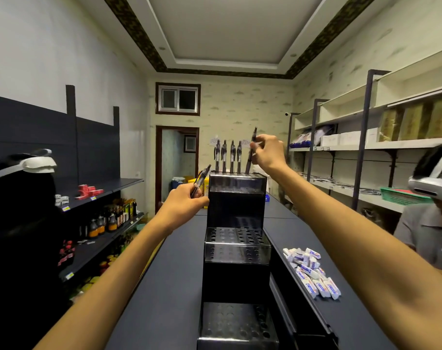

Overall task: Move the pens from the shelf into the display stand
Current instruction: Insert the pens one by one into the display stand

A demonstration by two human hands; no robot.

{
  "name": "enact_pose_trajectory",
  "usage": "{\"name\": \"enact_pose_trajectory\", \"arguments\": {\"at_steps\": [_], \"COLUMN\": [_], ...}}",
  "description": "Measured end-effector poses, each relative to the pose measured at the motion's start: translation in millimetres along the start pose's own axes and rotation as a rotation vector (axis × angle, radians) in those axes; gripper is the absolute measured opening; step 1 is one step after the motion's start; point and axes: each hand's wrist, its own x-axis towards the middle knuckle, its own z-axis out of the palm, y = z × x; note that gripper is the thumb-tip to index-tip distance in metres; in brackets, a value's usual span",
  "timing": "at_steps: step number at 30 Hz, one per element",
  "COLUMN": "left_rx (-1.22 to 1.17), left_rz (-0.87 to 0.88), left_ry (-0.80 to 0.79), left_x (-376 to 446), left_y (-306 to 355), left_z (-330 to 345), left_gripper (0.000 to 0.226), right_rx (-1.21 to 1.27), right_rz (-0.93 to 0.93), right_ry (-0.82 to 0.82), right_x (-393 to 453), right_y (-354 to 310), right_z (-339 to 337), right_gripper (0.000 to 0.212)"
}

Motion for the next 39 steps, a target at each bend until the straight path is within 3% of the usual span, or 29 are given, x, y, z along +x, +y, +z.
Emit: {"name": "enact_pose_trajectory", "arguments": {"at_steps": [6, 11, 14, 16, 18, 21, 25, 30, 35, 39], "left_rx": [0.002, -0.002, -0.005, -0.009, -0.018, -0.017, 0.064, 0.100, 0.138, 0.151], "left_rz": [0.008, 0.019, 0.015, 0.017, 0.019, 0.032, 0.036, 0.021, 0.063, 0.093], "left_ry": [0.012, 0.007, 0.025, 0.027, 0.031, 0.047, 0.051, 0.044, 0.031, 0.013], "left_x": [1.4, 2.4, 4.2, 5.0, 5.4, 6.3, 9.1, 10.8, 9.7, 9.1], "left_y": [1.8, 5.7, 8.3, 10.6, 13.7, 20.6, 31.2, 41.2, 45.7, 44.8], "left_z": [1.2, 2.2, 3.7, 5.6, 8.4, 14.8, 24.7, 35.3, 40.0, 40.1], "left_gripper": [0.027, 0.024, 0.023, 0.023, 0.022, 0.022, 0.021, 0.024, 0.023, 0.010], "right_rx": [-0.208, -0.254, -0.290, -0.212, -0.120, 0.077, 0.333, 0.517, 0.638, 0.657], "right_rz": [0.029, 0.035, 0.030, -0.018, -0.067, 0.027, 0.169, 0.297, 0.281, 0.307], "right_ry": [-0.239, -0.292, -0.178, -0.028, 0.007, -0.181, -0.391, -0.417, -0.447, -0.394], "right_x": [-4.6, -5.7, -10.6, -16.3, -24.1, -40.4, -66.7, -82.8, -90.0, -91.9], "right_y": [8.8, 7.1, 4.4, 0.2, -7.1, -20.8, -37.1, -38.4, -30.5, -30.4], "right_z": [6.4, 1.8, -1.2, -5.2, -10.1, -15.3, -17.0, -18.7, -23.8, -18.4], "right_gripper": [0.031, 0.031, 0.034, 0.033, 0.025, 0.011, 0.013, 0.010, 0.029, 0.015]}}
